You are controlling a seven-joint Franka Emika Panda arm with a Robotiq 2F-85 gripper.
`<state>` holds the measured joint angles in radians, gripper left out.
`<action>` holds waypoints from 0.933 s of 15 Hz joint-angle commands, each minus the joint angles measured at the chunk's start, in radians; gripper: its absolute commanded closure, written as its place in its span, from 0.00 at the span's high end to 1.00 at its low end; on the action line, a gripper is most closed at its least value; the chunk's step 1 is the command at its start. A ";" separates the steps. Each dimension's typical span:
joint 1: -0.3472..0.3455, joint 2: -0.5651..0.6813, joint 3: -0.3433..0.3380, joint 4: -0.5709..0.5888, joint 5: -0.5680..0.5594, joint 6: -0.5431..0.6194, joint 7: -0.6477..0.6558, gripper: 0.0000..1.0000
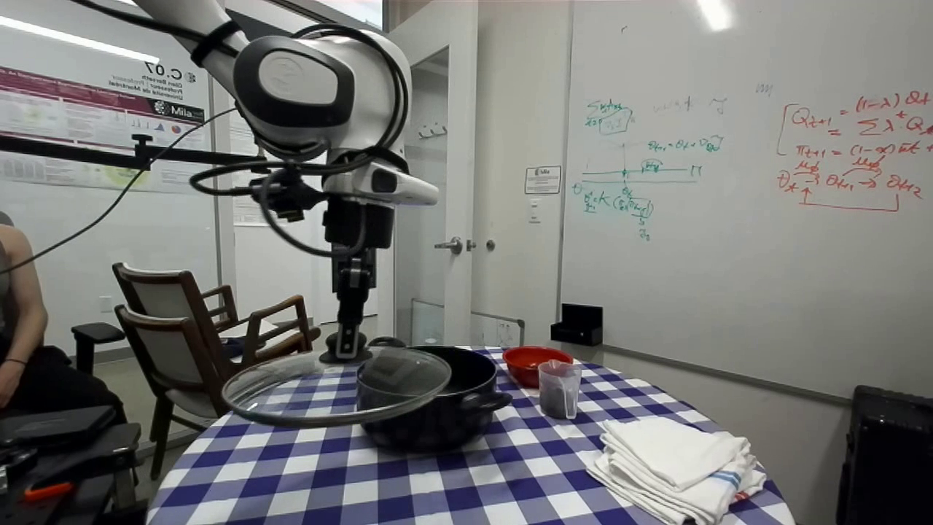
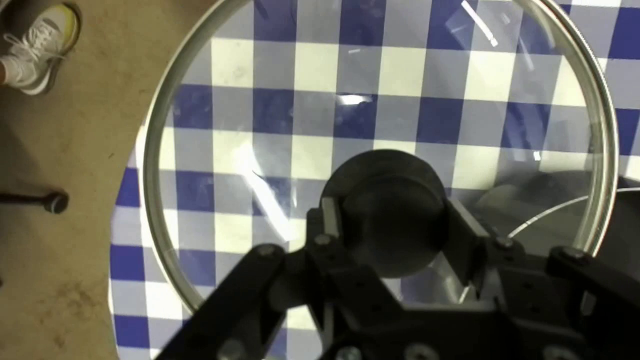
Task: Pick up the lid from the black pot and put it on the table.
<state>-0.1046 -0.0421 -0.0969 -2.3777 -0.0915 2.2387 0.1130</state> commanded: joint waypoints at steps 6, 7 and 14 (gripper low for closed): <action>-0.088 -0.017 -0.080 -0.198 0.085 0.244 0.181 0.26; -0.095 -0.002 -0.087 -0.204 0.106 0.287 0.194 0.26; -0.092 0.158 -0.076 -0.170 0.399 0.436 0.097 0.26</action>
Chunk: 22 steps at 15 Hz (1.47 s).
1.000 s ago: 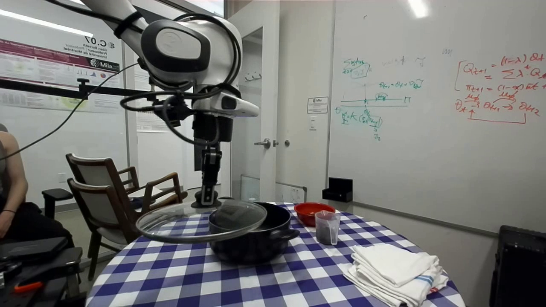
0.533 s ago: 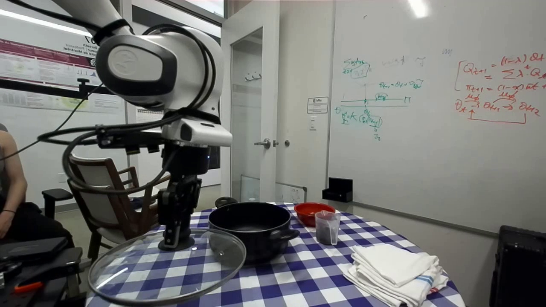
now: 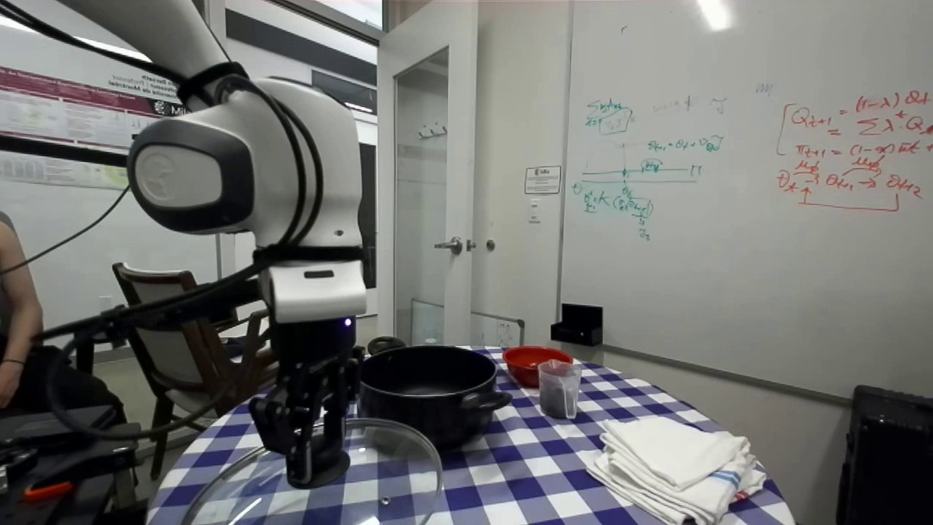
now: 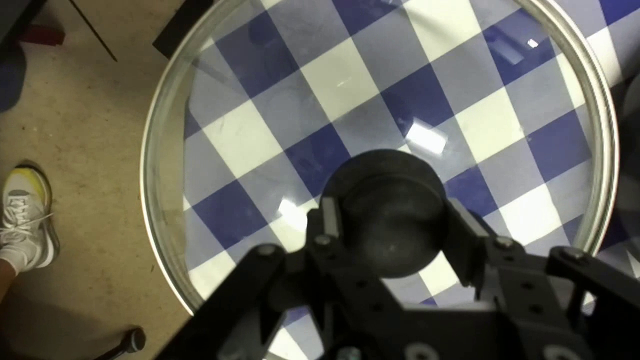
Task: Pick up the lid from the black pot and put it on the table.
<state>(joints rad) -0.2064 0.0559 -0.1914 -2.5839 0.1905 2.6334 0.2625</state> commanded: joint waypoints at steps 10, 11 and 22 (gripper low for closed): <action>0.007 0.231 0.051 0.139 0.163 0.040 -0.053 0.26; 0.007 0.241 0.052 0.144 0.162 0.040 -0.053 0.26; 0.008 0.228 0.059 0.143 0.158 0.033 -0.064 0.87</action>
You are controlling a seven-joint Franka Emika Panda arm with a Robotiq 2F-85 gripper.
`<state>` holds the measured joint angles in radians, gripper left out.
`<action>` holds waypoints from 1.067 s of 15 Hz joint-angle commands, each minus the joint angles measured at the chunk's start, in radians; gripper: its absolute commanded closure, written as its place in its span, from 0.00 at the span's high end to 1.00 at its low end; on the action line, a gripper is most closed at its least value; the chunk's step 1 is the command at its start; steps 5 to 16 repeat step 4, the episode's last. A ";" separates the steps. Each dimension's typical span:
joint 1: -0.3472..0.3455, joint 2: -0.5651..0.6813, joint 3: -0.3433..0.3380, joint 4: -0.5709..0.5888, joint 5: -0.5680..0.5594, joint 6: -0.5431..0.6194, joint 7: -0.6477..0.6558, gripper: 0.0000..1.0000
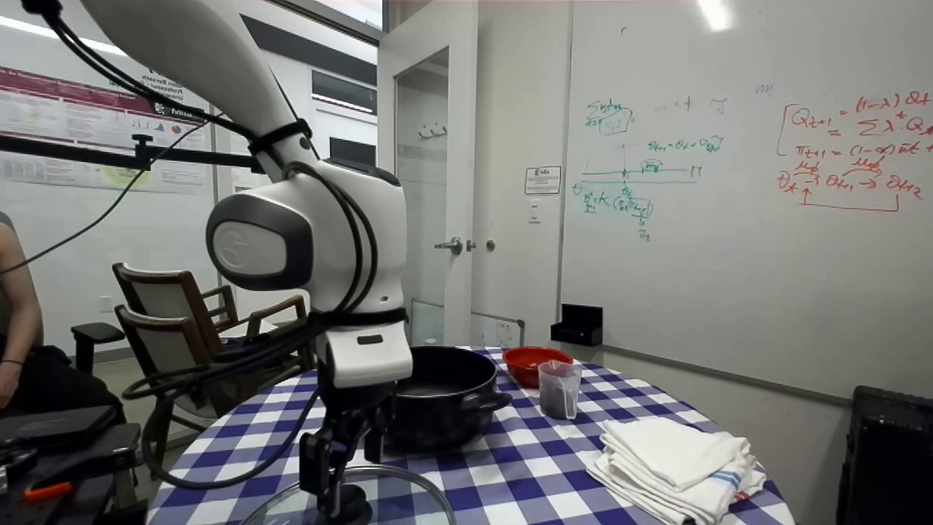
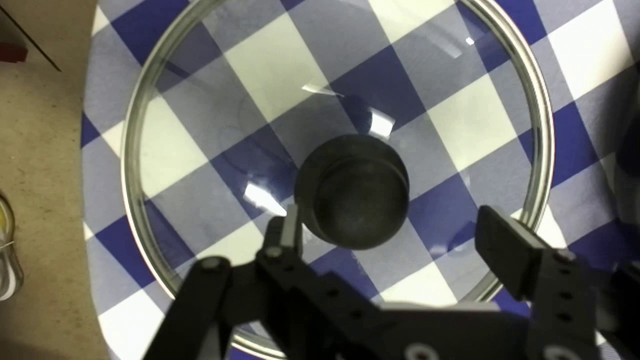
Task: Pick up the lid from the black pot and put it on the table.
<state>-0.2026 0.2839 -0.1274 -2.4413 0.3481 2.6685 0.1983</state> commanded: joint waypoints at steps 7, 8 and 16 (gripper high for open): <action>0.005 -0.011 -0.003 -0.005 0.001 -0.002 -0.001 0.89; 0.005 -0.011 -0.003 -0.005 0.001 -0.002 -0.001 0.89; 0.005 -0.011 -0.003 -0.005 0.001 -0.002 -0.001 0.89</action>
